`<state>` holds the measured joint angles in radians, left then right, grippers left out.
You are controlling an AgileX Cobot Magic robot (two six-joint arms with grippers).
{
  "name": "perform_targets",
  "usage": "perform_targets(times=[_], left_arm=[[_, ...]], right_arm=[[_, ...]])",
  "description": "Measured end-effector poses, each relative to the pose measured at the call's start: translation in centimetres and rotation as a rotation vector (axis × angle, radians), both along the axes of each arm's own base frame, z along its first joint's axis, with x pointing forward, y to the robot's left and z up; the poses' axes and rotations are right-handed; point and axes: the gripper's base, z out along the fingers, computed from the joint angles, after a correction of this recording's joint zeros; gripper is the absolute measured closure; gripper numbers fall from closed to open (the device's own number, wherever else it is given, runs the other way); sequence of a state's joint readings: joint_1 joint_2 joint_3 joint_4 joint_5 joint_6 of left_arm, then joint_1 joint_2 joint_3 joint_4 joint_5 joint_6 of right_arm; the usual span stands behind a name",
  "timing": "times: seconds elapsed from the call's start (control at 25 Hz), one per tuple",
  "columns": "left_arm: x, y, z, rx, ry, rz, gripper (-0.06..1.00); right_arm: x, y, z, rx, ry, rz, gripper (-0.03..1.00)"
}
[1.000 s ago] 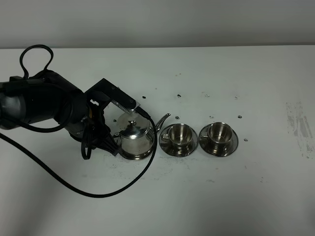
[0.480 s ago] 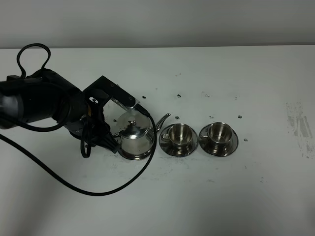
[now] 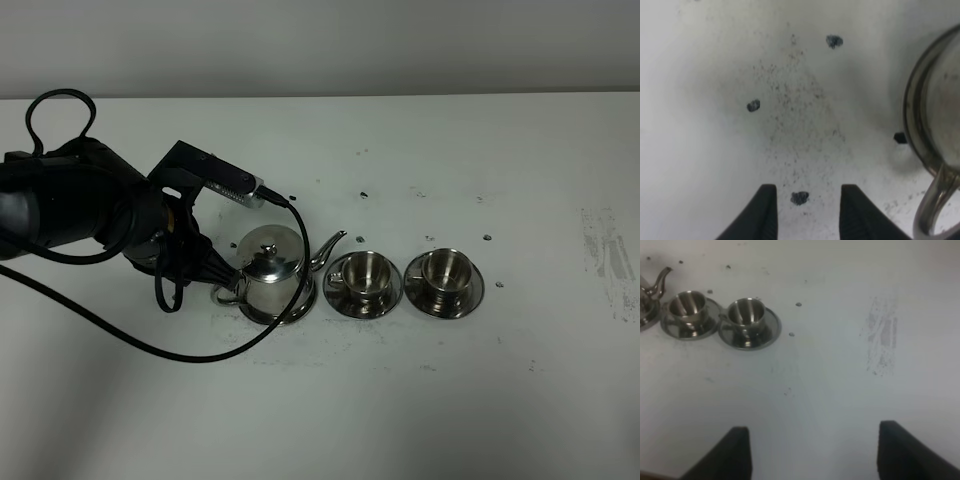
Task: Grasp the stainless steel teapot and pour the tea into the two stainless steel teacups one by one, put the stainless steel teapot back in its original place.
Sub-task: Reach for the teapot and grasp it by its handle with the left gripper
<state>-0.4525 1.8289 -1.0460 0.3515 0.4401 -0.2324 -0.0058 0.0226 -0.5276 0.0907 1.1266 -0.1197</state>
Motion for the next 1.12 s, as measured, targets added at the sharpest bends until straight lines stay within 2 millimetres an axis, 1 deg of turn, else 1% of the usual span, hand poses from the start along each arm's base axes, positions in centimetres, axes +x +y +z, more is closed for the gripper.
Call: perform_targets(times=[0.2, 0.32, 0.72, 0.92, 1.12], left_arm=[[0.1, -0.1, 0.0, -0.010, -0.013, -0.004, 0.64], [0.1, -0.1, 0.0, 0.010, -0.007, -0.046, 0.64], [-0.1, -0.2, 0.0, 0.127, 0.006, -0.366, 0.64], [-0.1, -0.4, 0.0, 0.119, 0.003, -0.385, 0.64], [-0.4, -1.1, -0.1, 0.113, 0.008, -0.424, 0.64]], right_arm=[[0.0, 0.0, 0.0, 0.000, 0.000, 0.000, 0.41], [0.0, 0.0, 0.0, 0.000, 0.000, 0.000, 0.41], [0.0, 0.0, 0.0, 0.000, 0.000, 0.000, 0.41], [0.0, 0.0, 0.0, 0.000, 0.000, 0.000, 0.41], [0.0, 0.0, 0.0, 0.000, 0.000, 0.000, 0.41]])
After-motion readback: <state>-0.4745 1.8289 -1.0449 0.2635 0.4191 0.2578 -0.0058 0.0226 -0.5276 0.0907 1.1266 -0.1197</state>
